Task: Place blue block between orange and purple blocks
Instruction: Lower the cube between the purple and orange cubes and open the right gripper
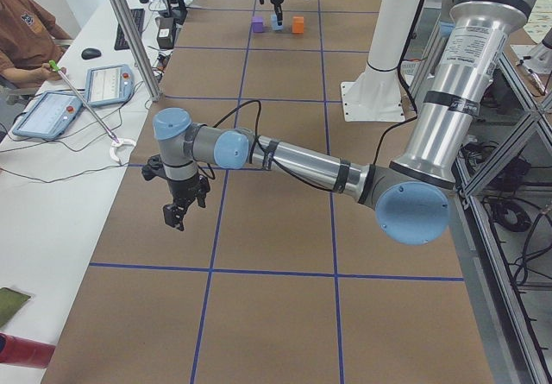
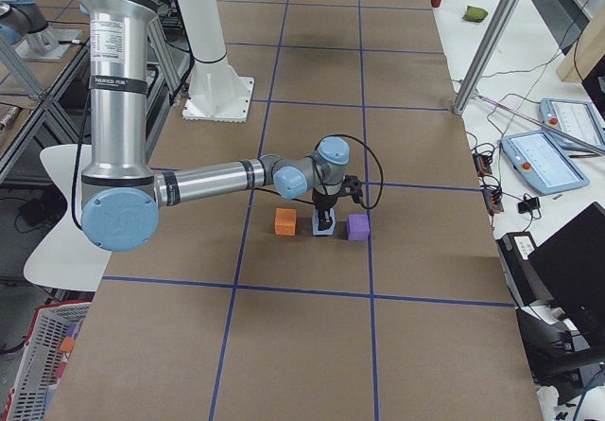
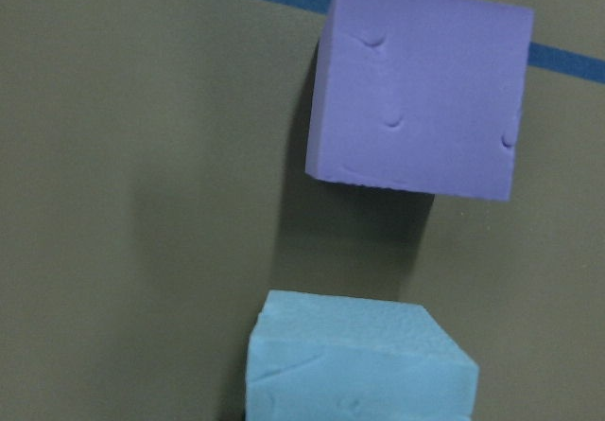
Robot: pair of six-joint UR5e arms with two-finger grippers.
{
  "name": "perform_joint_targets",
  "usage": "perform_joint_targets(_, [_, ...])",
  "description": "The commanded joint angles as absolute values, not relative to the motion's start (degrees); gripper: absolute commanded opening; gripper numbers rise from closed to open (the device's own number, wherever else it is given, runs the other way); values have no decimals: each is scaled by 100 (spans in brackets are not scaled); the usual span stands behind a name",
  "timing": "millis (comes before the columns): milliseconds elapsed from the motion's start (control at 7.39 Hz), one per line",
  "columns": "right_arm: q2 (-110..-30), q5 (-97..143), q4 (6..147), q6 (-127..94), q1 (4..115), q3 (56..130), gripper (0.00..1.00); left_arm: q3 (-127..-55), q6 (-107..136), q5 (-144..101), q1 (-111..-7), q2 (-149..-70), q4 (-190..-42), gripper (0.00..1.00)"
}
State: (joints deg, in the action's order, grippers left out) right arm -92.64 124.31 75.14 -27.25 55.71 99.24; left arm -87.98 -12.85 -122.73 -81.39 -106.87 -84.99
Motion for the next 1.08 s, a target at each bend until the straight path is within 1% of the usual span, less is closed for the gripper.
perform_joint_targets(0, [-9194, 12559, 7515, -2716, 5537, 9844, 47, -8798, -1292, -12270, -8139, -10688, -8499, 100])
perform_joint_targets(135, [-9202, 12568, 7506, -2707, 5537, 9844, 97, -8798, -1292, -12270, -8139, -10688, -8499, 100])
perform_joint_targets(271, [-9211, 12586, 7506, -2716, 5555, 9913, 100, -8798, -1292, -12270, -8139, -10688, -8499, 100])
perform_joint_targets(541, [-9246, 12577, 7541, -2707, 5616, 10115, 100, -8815, -1292, -12270, -8139, -10688, -8499, 100])
perform_joint_targets(677, [-9290, 12577, 7567, -2707, 5816, 10342, 100, -8815, -1292, -12261, -8139, -10679, -8499, 100])
perform_joint_targets(947, [-9281, 12734, 7602, -2567, 6719, 10669, 100, -8798, -1301, -12261, -8191, -10687, -8447, 100])
